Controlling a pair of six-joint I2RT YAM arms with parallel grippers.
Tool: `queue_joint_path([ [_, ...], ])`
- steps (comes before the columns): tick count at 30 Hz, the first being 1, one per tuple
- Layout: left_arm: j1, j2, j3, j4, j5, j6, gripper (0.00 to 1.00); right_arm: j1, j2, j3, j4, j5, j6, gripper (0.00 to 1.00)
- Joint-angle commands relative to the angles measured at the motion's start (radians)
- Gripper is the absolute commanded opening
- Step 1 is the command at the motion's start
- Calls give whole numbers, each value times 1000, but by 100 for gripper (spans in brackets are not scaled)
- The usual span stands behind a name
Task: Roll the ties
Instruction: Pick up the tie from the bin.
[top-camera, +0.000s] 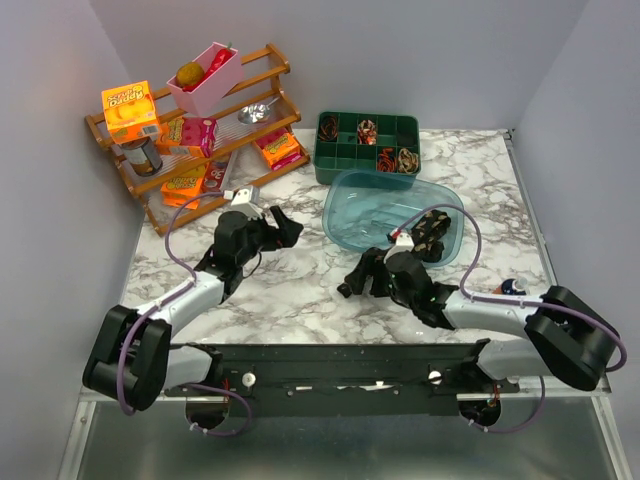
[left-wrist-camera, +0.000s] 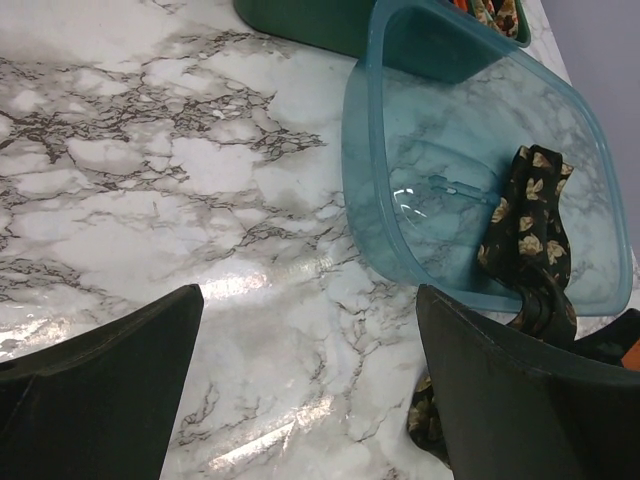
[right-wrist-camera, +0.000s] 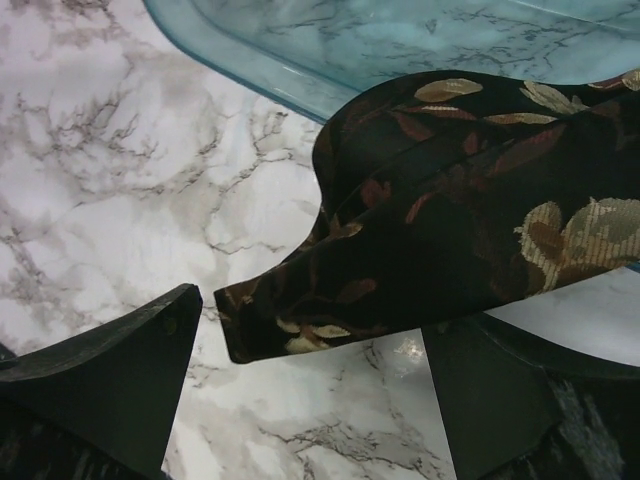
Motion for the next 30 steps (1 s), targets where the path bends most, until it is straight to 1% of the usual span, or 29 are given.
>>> queue_joint_path([
  [1, -3, -33, 10, 20, 30, 11, 99, 5, 56, 8, 108, 91, 47, 95],
  [3, -3, -41, 7, 20, 33, 14, 99, 7, 69, -6, 167, 97, 50, 93],
  [4, -3, -44, 4, 25, 34, 14, 99, 5, 81, -13, 186, 103, 51, 90],
  [7, -3, -59, -10, 40, 40, 17, 99, 5, 102, -33, 262, 97, 41, 88],
  [9, -3, -73, -21, 37, 28, 13, 99, 5, 116, -50, 344, 95, 27, 86],
  [12, -3, -93, -36, 37, 16, 7, 99, 7, 144, -43, 411, 85, 19, 74],
  [13, -3, -94, -39, 36, 14, 7, 99, 5, 154, -35, 418, 66, 15, 67],
  [15, -3, -104, -44, 33, 13, 7, 99, 5, 184, -13, 405, 51, 21, 57],
  [16, -3, -107, -42, 33, 13, 7, 99, 7, 191, 2, 408, 36, 21, 44],
  [18, -3, -116, -44, 31, 14, 8, 99, 7, 208, 11, 410, 25, 22, 32],
  [19, -3, -119, -45, 31, 16, 10, 99, 5, 210, 19, 416, 11, 18, 20],
  [21, -1, -128, -48, 25, 16, 10, 99, 5, 204, 33, 413, -1, 12, 8],
  [22, -1, -133, -48, 17, 4, 10, 99, 5, 198, 39, 408, -12, 2, 1],
  [25, -1, -147, -44, -15, -1, 10, 99, 5, 155, 71, 378, -26, -13, 1],
  [30, -1, -153, -27, -26, 57, -7, 99, 7, 101, 163, 303, 0, -12, 1],
])
